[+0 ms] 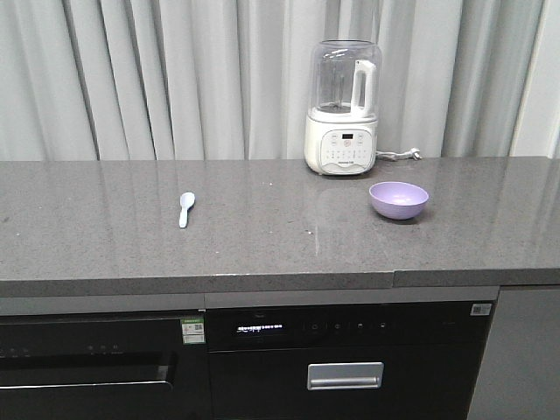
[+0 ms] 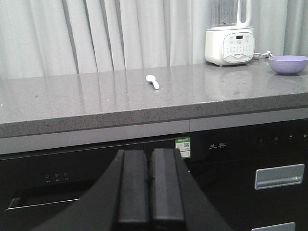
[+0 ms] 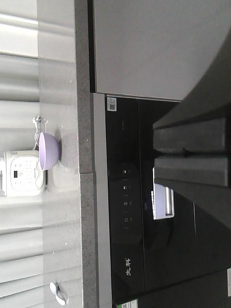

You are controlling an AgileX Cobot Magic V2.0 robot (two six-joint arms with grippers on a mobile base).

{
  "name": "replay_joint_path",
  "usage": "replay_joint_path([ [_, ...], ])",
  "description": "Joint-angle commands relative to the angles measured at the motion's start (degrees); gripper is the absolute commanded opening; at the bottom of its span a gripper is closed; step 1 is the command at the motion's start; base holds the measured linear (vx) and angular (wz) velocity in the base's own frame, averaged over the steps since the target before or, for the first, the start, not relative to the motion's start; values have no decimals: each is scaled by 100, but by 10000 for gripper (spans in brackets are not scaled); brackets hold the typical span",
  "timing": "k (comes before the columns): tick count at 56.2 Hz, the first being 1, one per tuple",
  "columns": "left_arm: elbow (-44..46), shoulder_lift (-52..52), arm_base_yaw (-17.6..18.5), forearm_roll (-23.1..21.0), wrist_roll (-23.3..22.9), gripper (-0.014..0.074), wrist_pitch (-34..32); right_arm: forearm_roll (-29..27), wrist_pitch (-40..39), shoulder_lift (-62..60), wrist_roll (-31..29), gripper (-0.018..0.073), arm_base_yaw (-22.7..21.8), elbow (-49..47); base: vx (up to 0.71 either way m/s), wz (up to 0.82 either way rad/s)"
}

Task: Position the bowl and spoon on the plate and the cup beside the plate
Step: 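Drive the base toward the white spoon and lavender bowl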

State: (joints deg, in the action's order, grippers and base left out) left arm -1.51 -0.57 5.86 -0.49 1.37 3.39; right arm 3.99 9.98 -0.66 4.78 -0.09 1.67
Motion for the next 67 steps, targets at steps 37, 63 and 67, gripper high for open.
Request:
replay_joint_path([
  [37, 151, -40, -11, -52, -57, -3, -453, 48, -476, -4, 1, -8, -27, 31, 0, 0],
  [63, 151, -40, -11, -52, -57, -3, -453, 48, -476, -4, 1, -8, -27, 31, 3, -4],
  [67, 151, -40, -11, -52, -57, -3, -453, 48, -476, -4, 1, -8, -27, 31, 11, -10],
])
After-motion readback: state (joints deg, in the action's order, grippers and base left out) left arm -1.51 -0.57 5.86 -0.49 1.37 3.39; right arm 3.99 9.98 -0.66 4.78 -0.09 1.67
